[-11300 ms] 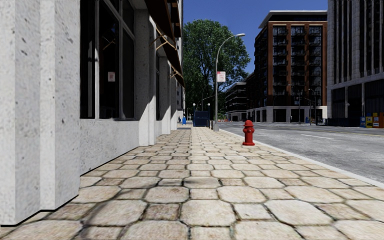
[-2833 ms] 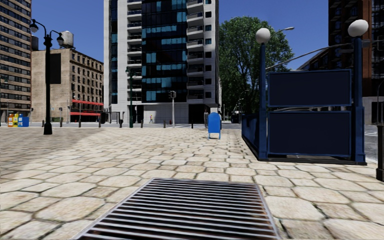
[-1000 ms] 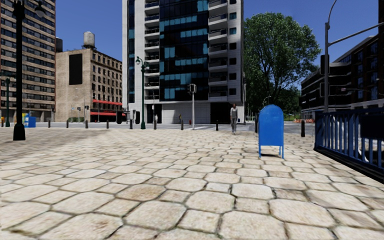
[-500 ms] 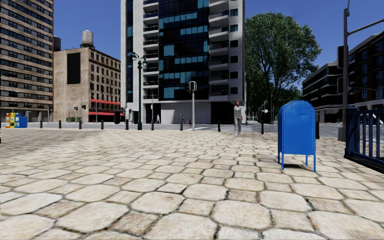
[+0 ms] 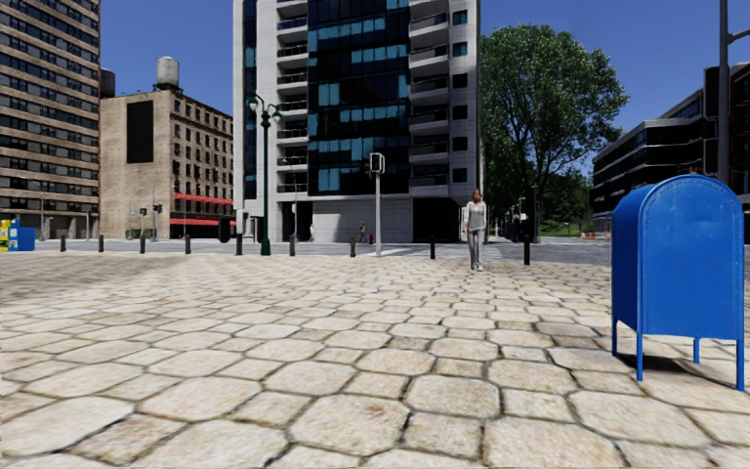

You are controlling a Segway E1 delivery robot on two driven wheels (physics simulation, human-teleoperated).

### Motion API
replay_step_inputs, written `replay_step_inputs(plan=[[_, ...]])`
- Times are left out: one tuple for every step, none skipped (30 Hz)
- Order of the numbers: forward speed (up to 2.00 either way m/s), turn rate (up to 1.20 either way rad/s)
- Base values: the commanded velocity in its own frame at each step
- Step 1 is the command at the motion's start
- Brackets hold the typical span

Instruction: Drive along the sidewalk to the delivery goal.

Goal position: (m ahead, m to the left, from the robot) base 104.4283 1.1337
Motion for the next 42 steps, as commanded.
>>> replay_step_inputs(plan=[[2.00, 0.00], [2.00, 0.00], [2.00, 0.00], [2.00, 0.00], [2.00, 0.00], [2.00, 0.00], [2.00, 0.00], [2.00, 0.00], [2.00, 0.00], [2.00, 0.00], [2.00, 0.00], [2.00, 0.00], [2.00, 0.00], [2.00, 0.00], [2.00, 0.00], [2.00, 0.00], [2.00, 0.00], [2.00, 0.00], [2.00, 0.00], [2.00, 0.00], [2.00, 0.00], [2.00, 0.00], [2.00, 0.00], [2.00, 0.00], [2.00, 0.00], [2.00, 0.00], [2.00, 0.00], [2.00, 0.00], [2.00, 0.00], [2.00, 0.00], [2.00, 0.00], [2.00, 0.00], [2.00, 0.00], [2.00, 0.00], [2.00, 0.00], [2.00, 0.00], [2.00, 0.00], [2.00, 0.00], [2.00, 0.00], [2.00, 0.00], [2.00, 0.00], [2.00, 0.00]])
